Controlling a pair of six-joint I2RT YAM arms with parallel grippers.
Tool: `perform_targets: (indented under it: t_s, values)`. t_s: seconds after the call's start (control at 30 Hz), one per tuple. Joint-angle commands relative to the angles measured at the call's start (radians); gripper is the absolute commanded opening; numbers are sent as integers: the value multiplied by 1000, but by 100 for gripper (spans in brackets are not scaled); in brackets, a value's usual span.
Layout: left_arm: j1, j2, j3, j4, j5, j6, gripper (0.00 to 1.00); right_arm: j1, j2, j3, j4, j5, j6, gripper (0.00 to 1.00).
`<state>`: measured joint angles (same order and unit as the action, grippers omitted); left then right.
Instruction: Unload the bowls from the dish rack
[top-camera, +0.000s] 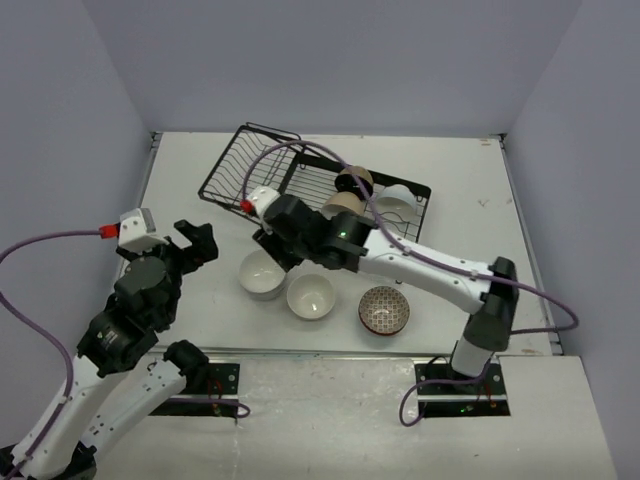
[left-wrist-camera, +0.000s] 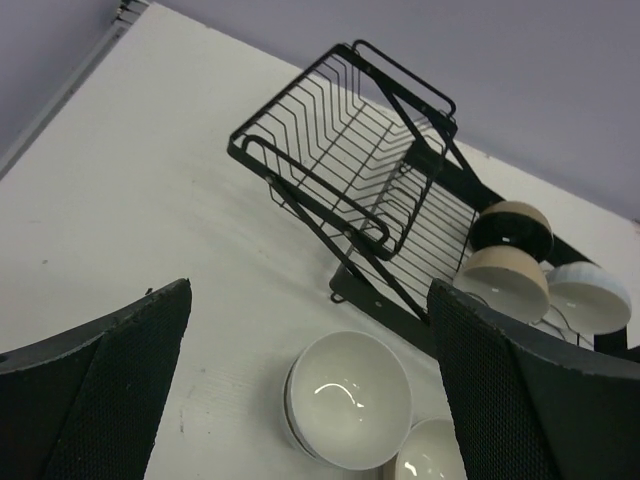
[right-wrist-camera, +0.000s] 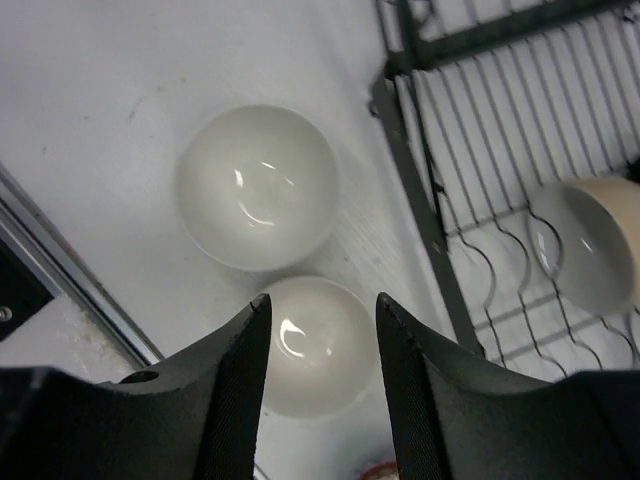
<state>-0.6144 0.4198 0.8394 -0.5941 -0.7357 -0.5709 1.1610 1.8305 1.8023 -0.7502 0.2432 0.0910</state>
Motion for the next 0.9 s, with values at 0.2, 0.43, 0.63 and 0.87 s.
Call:
perform_targets:
  t_s: [0.2,0.43,0.63,0.87]
  values:
    - [4,260,102,74,376,-84,100,-234,-638,-570,134,244,240,65]
    - [4,509,47,402,731,-351,100,-277,-940,-794,135,476,427,89]
    - [-4,744,61,545,756,-588,100,-277,-1143,-889,173,522,504,93]
    - [-79,944,98,697,567,-785,100,-277,-1385,-1018,250,475,506,93]
